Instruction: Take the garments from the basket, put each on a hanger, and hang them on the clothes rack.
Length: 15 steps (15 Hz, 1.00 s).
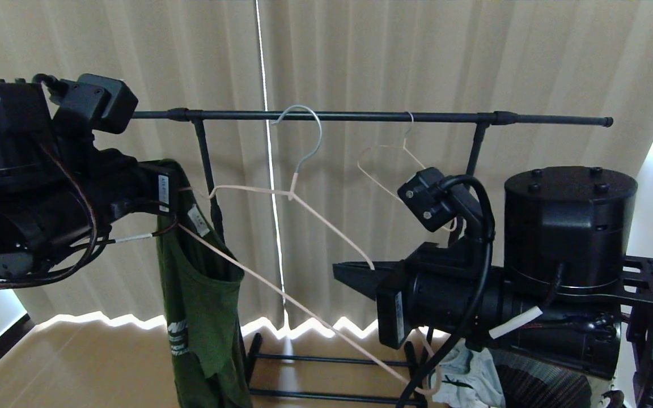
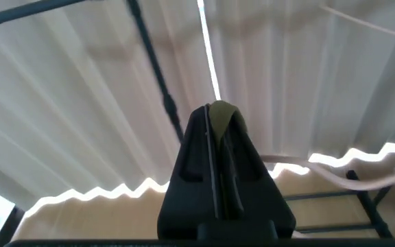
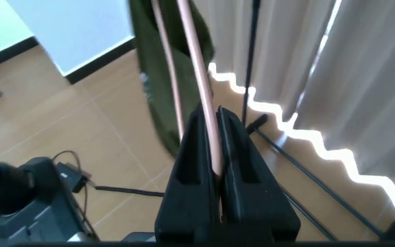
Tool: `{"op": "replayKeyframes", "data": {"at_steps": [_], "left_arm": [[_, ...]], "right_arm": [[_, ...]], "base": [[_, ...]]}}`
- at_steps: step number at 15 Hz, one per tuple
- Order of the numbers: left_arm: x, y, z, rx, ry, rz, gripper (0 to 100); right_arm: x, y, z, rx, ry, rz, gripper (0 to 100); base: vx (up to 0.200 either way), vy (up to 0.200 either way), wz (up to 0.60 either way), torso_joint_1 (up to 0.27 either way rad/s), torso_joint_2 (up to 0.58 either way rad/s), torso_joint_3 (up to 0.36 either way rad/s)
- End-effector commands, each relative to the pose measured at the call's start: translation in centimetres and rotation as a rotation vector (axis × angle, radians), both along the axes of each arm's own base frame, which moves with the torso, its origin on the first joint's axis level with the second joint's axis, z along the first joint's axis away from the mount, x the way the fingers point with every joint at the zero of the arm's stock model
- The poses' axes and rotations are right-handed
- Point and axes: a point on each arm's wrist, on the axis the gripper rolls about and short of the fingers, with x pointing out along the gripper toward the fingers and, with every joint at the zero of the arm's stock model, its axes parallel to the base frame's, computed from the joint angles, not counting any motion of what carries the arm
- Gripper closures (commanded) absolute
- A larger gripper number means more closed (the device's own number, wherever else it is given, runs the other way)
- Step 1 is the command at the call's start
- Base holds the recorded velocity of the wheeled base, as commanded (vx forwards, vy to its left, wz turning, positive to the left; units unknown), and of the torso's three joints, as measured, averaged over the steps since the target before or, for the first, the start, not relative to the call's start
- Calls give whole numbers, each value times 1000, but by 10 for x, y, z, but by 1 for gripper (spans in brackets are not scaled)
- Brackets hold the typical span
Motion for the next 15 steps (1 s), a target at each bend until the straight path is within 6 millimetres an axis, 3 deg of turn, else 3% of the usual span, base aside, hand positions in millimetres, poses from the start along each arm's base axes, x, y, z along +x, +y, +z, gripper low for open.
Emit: {"op": "replayKeyframes", "data": {"at_steps": [1, 5, 12, 15], "left_arm": [[-3, -11, 0, 1, 0, -46, 100], [-15, -31, 5, -22, -9, -227, 100], [-41, -32, 13, -63, -32, -515, 100], [-51, -28, 15, -68, -43, -546, 100]], "right_arm": [[1, 3, 0, 10, 6, 36, 100], [11, 16, -8, 2, 27, 68, 100], [35, 43, -14, 3, 29, 60, 100], [44, 42, -13, 8, 24, 35, 100]], "base": [[0, 0, 0, 0, 0, 0], [0, 0, 0, 0, 0, 0], [0, 0, 0, 0, 0, 0], [0, 0, 0, 0, 0, 0]]}}
